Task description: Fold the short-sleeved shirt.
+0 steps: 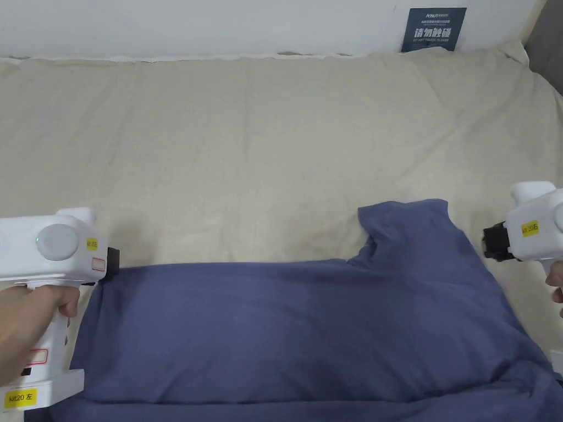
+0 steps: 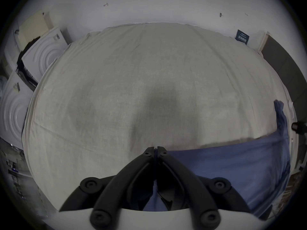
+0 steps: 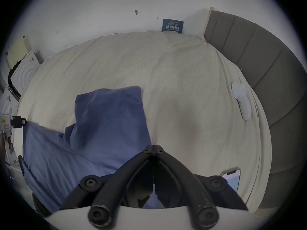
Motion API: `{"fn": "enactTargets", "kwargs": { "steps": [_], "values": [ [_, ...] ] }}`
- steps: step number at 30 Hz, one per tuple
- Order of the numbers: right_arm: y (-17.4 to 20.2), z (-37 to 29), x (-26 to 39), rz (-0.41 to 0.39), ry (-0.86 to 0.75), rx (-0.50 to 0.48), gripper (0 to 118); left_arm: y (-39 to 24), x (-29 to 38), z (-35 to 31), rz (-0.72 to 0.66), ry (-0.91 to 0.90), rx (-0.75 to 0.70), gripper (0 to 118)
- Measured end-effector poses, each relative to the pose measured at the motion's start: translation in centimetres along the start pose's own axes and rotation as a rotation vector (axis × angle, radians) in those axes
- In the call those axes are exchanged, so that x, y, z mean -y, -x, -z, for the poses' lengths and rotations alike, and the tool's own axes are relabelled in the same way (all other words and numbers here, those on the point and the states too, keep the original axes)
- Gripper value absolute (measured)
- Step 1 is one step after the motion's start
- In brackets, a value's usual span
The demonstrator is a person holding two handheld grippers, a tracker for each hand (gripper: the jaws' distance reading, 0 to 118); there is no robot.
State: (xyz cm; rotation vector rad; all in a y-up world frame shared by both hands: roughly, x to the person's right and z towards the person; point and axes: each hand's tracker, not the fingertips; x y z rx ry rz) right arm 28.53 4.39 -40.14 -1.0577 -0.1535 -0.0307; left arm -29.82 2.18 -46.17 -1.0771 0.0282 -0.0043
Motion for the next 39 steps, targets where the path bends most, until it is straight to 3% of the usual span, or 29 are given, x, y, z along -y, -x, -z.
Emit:
{"fn": "enactTargets", "kwargs": {
  "steps": [1,2,3,9,10,12,13,14,24,39],
  "values": [
    [-0.1,0.9,-0.3,0.005,0.047,-0.032,55,0.1,0.1,0.2,-0.020,0.007,0.007,1],
    [-0.2,1.7,-0.4,-0.007,0.082,-0.058,95,0.2,0.2,0.5,-0.027,0.012,0.013,1],
    [0.0,2.3,-0.5,-0.021,0.087,-0.057,113,0.3,0.3,0.6,-0.028,0.017,0.015,1],
    [0.8,4.9,-0.1,-0.106,0.140,-0.010,112,-0.1,0.5,0.7,-0.023,0.021,0.009,1],
    [0.9,4.9,-0.1,-0.110,0.137,-0.005,100,-0.2,0.5,0.6,-0.018,0.023,0.007,1],
    [0.3,4.4,-0.1,-0.071,0.115,-0.064,60,0.0,0.4,0.5,-0.015,0.025,0.012,1],
    [-0.1,3.8,-0.2,-0.052,0.104,-0.057,37,0.2,0.4,0.4,-0.018,0.027,0.017,1],
    [-0.3,3.3,-0.4,-0.047,0.095,-0.073,2,0.3,0.4,0.3,-0.022,0.028,0.020,1],
    [-1.4,-3.2,0.8,-0.017,-0.041,-0.123,0,1.7,1.8,-3.2,-0.030,0.002,0.042,1],
    [-2.0,-14.6,10.9,0.009,-0.156,-0.143,0,4.6,10.2,-14.7,-0.047,-0.113,0.112,1]
  ]
}}
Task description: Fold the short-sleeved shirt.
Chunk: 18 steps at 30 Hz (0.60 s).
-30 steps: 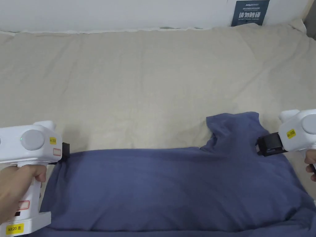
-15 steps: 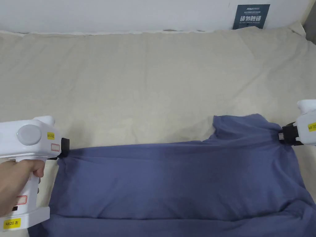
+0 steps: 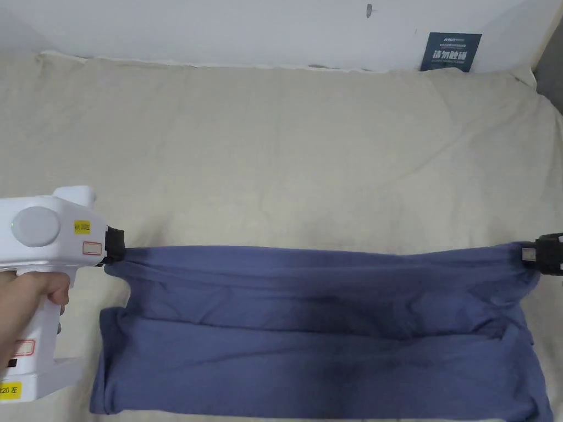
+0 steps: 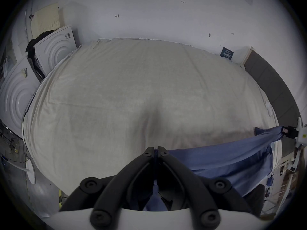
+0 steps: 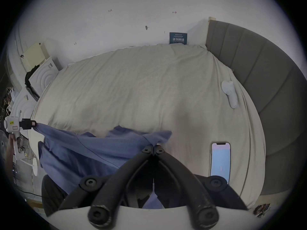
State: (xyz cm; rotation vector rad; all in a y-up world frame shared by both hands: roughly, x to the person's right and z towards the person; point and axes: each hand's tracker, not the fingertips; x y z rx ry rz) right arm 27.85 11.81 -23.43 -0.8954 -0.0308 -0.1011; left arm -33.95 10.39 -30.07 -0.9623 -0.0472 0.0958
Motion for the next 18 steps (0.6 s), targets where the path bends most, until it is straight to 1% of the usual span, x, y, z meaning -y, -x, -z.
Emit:
{"fn": "enactTargets", "kwargs": {
  "steps": [4,8,13,18],
  "values": [
    [-0.2,-2.7,3.7,0.021,-0.020,-0.011,0,0.7,3.1,-2.7,0.017,-0.013,0.013,1],
    [-0.4,-4.4,7.2,0.018,-0.013,-0.019,0,1.2,6.3,-4.3,0.042,-0.007,0.016,1],
    [-0.6,-5.9,11.2,0.003,0.016,-0.011,0,1.2,10.1,-5.5,0.074,0.005,0.012,1],
    [-0.8,-6.0,14.0,-0.001,0.080,-0.014,0,1.6,12.6,-6.3,0.051,0.025,0.024,1]
  ]
}}
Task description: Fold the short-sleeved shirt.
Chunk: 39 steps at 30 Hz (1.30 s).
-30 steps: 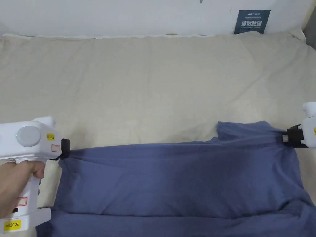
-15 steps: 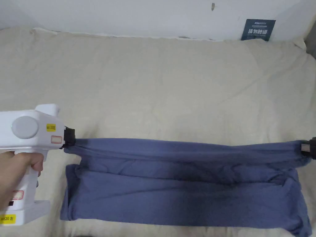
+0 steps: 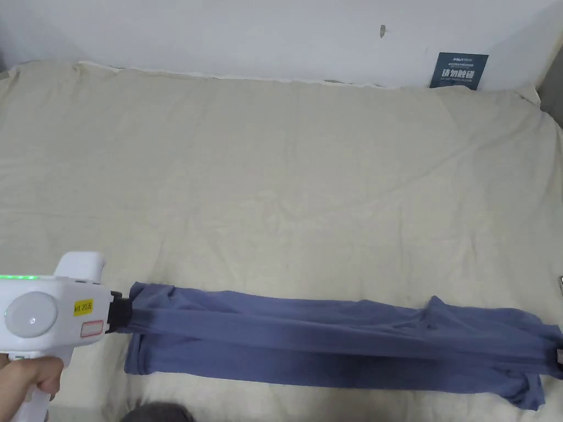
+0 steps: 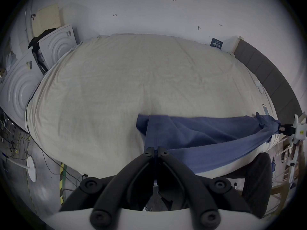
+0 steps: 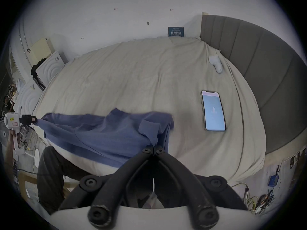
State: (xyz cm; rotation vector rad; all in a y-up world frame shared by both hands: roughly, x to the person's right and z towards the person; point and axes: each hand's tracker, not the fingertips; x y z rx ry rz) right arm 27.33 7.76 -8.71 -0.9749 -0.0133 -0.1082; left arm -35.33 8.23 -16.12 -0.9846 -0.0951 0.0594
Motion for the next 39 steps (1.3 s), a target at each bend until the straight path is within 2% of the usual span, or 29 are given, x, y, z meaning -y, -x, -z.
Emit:
{"fn": "enactTargets", "kwargs": {
  "steps": [14,15,16,17,18,19,20,21,24,25,26,27,28,29,30,31,33,38,39],
  "values": [
    [-0.3,4.0,2.0,0.013,0.099,0.049,0,0.4,3.1,5.1,-0.019,0.162,-0.024,1],
    [-0.1,4.1,2.1,0.013,0.098,0.064,4,0.2,3.3,5.3,-0.023,0.159,-0.023,1],
    [0.1,4.0,2.2,0.017,0.105,0.086,37,0.2,3.2,5.4,-0.017,0.159,-0.024,13],
    [0.3,3.8,2.1,0.008,0.119,0.150,76,0.2,3.2,5.2,-0.016,0.154,-0.025,43],
    [0.4,3.5,2.2,-0.016,0.134,0.175,102,0.3,3.1,5.0,-0.009,0.152,-0.037,85],
    [0.3,2.6,2.3,-0.026,0.115,0.151,106,0.5,3.1,4.5,0.000,0.167,-0.068,118],
    [0.3,1.6,2.1,-0.042,0.082,0.155,106,0.8,3.1,4.0,0.008,0.159,-0.076,114],
    [0.6,0.7,1.8,-0.033,0.081,0.150,106,1.3,2.9,2.8,0.030,0.100,-0.092,113],
    [1.4,-0.9,0.8,-0.004,0.030,0.128,105,2.6,2.3,1.7,0.053,0.103,-0.164,111],
    [2.0,-1.2,0.5,0.002,0.019,0.116,97,3.2,2.0,1.2,0.034,0.101,-0.127,91],
    [2.5,-1.5,0.3,0.014,-0.027,0.097,94,3.6,1.8,0.8,0.001,0.085,-0.094,51],
    [3.3,-1.7,-0.1,0.013,-0.043,0.066,88,3.2,1.3,0.6,-0.063,0.058,-0.035,0],
    [4.2,-1.6,-0.6,0.001,-0.040,0.041,23,3.5,1.1,0.6,-0.127,0.052,0.042,0],
    [4.9,-1.6,-0.7,-0.019,-0.045,0.013,0,4.0,1.2,0.8,-0.161,0.032,0.074,0],
    [6.0,-1.1,-0.8,-0.026,-0.057,0.029,0,4.4,1.0,1.2,-0.176,0.020,0.084,0],
    [6.8,-0.3,-0.9,-0.080,-0.112,0.083,0,4.0,0.4,1.0,-0.183,0.041,0.076,0],
    [8.1,1.1,-1.3,-0.073,-0.056,0.025,0,4.5,0.3,1.6,-0.223,0.041,0.098,0],
    [10.1,2.5,-1.6,-0.069,-0.073,0.023,0,7.8,-0.6,5.4,-0.300,0.126,0.257,0],
    [10.1,2.9,-1.6,-0.055,-0.071,0.017,0,6.8,-0.2,5.3,-0.274,0.120,0.257,0]
  ]
}}
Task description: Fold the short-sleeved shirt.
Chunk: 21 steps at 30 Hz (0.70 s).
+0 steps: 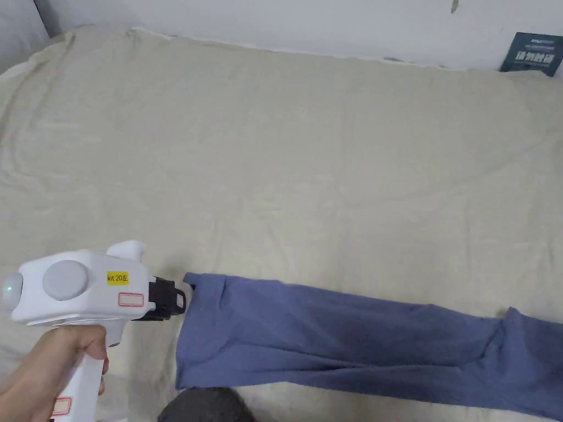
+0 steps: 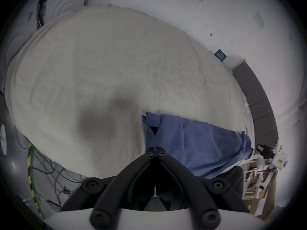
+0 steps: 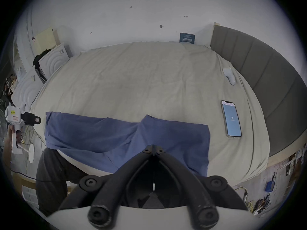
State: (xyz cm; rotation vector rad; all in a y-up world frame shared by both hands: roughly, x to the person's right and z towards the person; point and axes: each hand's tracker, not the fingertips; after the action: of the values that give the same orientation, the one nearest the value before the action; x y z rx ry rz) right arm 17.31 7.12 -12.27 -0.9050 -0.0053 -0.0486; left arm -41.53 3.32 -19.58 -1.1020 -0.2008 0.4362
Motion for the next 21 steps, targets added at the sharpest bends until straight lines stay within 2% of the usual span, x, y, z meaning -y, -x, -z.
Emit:
{"fn": "enactTargets", "kwargs": {
  "steps": [3,4,5,6,7,8,10,12,13,15,17,19,21],
  "values": [
    [0.3,0.1,0.0,0.023,0.005,-0.004,0,0.7,-0.2,1.1,0.002,-0.001,0.027,0],
    [0.2,0.5,0.1,0.028,0.013,0.002,0,1.3,-0.8,1.5,0.020,0.001,0.045,13],
    [0.1,0.8,0.2,0.031,0.019,0.004,0,1.6,-1.0,1.6,0.040,-0.020,0.059,55],
    [0.1,0.4,0.1,0.032,0.024,0.007,0,1.7,-1.3,2.0,0.051,-0.021,0.054,104],
    [0.0,0.6,0.1,0.035,0.034,0.011,0,1.7,-1.6,2.9,0.067,0.039,0.035,117],
    [-0.1,0.9,0.2,0.036,0.042,0.012,0,1.7,-1.0,3.4,0.077,-0.032,0.099,113],
    [0.1,0.6,0.1,0.036,0.044,0.015,0,2.2,0.0,4.1,0.035,0.092,0.192,113],
    [0.1,0.9,0.2,0.041,0.047,0.017,0,2.8,0.5,5.2,-0.010,0.120,0.264,113],
    [0.1,0.9,0.3,0.044,0.047,0.016,0,2.7,-1.9,5.8,-0.008,0.140,0.252,113],
    [0.4,0.5,0.1,0.048,0.049,0.014,0,3.2,-2.0,6.8,-0.013,0.147,0.255,114],
    [0.4,0.6,0.2,0.045,0.052,0.016,0,3.5,-2.3,7.0,-0.032,0.151,0.316,114],
    [0.5,0.5,0.0,0.042,0.059,0.017,0,3.2,-2.3,7.2,-0.057,0.177,0.433,114],
    [0.5,0.5,0.0,0.054,0.054,0.018,0,2.4,-1.7,7.7,-0.108,0.282,0.530,114]
  ]
}}
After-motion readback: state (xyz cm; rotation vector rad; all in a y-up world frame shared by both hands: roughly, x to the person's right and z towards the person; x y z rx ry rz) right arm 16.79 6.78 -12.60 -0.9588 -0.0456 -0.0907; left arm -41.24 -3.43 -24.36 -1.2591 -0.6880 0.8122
